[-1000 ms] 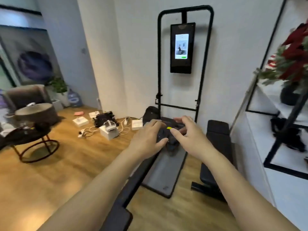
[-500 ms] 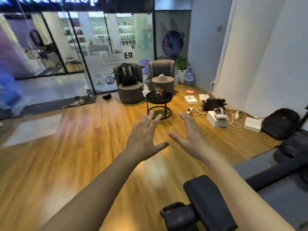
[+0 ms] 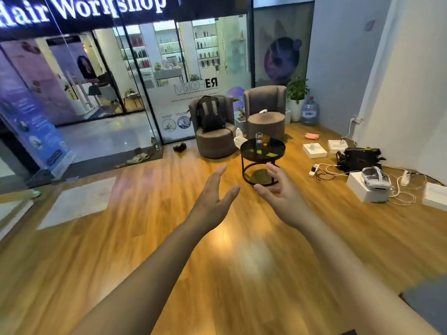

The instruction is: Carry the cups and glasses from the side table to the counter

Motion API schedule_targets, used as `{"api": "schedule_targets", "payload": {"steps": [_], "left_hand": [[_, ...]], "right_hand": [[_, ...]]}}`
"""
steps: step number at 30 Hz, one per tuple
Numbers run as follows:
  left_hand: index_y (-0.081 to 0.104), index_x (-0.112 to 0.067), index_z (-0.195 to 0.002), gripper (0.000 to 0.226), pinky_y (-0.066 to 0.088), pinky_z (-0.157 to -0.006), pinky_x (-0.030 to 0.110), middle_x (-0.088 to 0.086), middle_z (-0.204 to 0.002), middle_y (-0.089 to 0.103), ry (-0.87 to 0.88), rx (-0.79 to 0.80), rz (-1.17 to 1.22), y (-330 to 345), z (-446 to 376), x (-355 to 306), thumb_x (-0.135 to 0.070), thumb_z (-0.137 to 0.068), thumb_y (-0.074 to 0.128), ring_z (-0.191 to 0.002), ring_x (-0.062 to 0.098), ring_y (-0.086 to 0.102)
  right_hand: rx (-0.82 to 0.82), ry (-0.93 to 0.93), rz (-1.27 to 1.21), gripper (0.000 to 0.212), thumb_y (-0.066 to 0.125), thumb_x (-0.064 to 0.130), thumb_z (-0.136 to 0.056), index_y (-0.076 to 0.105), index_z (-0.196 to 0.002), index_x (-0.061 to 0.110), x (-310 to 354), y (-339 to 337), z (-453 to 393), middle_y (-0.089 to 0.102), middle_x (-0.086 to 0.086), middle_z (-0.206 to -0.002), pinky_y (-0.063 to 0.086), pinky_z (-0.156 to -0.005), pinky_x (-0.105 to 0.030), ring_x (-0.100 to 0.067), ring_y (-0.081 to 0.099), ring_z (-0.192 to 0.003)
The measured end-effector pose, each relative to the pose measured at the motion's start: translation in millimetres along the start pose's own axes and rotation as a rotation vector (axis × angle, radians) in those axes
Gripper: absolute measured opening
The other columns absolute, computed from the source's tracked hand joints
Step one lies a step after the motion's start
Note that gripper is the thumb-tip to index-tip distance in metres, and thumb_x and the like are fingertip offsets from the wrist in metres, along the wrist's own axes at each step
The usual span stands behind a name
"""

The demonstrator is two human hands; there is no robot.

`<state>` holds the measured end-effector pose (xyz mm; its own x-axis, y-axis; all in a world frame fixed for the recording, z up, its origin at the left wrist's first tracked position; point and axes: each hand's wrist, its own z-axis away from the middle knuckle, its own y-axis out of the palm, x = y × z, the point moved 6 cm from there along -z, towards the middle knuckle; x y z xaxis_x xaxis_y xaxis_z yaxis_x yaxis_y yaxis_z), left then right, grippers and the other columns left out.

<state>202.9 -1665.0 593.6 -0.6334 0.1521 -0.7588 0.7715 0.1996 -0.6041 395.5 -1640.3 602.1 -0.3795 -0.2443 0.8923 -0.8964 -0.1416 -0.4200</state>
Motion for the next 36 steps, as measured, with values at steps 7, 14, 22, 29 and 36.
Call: {"api": "schedule_targets", "payload": {"steps": [7, 14, 22, 29, 36], "left_hand": [[0.028, -0.038, -0.156, 0.072, 0.042, -0.112, 0.044, -0.005, -0.162, 0.032, -0.105, 0.027, 0.409, 17, -155, 43, -0.069, -0.092, 0.040, -0.142, 0.018, 0.043], [0.030, -0.037, -0.155, 0.064, 0.047, -0.108, 0.048, -0.004, -0.160, 0.037, -0.143, 0.045, 0.543, 23, -295, 85, -0.065, -0.097, 0.029, -0.131, 0.020, 0.054], [0.031, -0.029, -0.157, 0.059, 0.049, -0.105, 0.050, 0.002, -0.157, 0.044, -0.150, 0.121, 0.573, 27, -481, 156, -0.055, -0.106, 0.023, -0.127, 0.025, 0.059], [0.033, -0.025, -0.157, 0.061, 0.052, -0.099, 0.051, 0.003, -0.153, 0.050, -0.288, 0.201, 0.779, 39, -640, 193, -0.057, -0.106, 0.023, -0.114, 0.027, 0.067], [0.035, -0.030, -0.155, 0.063, 0.054, -0.079, 0.037, 0.000, -0.153, 0.049, -0.380, 0.249, 0.842, 81, -757, 244, -0.064, -0.103, 0.027, -0.098, 0.020, 0.069]], "right_hand": [[-0.070, 0.091, -0.195, 0.063, 0.060, 0.045, -0.095, 0.036, -0.151, 0.032, -22, -10, -146, 0.043, 0.000, -0.155, 0.060, -0.087, -0.043, -0.021, 0.060, -0.119], [-0.127, 0.154, -0.289, 0.055, 0.057, 0.041, -0.099, 0.041, -0.149, 0.029, -56, 8, -273, 0.051, 0.000, -0.147, 0.063, -0.080, -0.038, -0.021, 0.066, -0.110], [-0.198, 0.259, -0.488, 0.050, 0.057, 0.045, -0.097, 0.048, -0.143, 0.027, -92, 45, -458, 0.064, 0.000, -0.129, 0.063, -0.078, -0.043, -0.022, 0.075, -0.091], [-0.271, 0.321, -0.567, 0.042, 0.056, 0.043, -0.099, 0.052, -0.137, 0.026, -112, 56, -599, 0.070, 0.001, -0.118, 0.062, -0.073, -0.038, -0.026, 0.076, -0.085], [-0.330, 0.399, -0.582, 0.031, 0.057, 0.042, -0.099, 0.055, -0.127, 0.029, -165, 48, -708, 0.071, 0.000, -0.117, 0.062, -0.075, -0.041, -0.027, 0.076, -0.087]]}}
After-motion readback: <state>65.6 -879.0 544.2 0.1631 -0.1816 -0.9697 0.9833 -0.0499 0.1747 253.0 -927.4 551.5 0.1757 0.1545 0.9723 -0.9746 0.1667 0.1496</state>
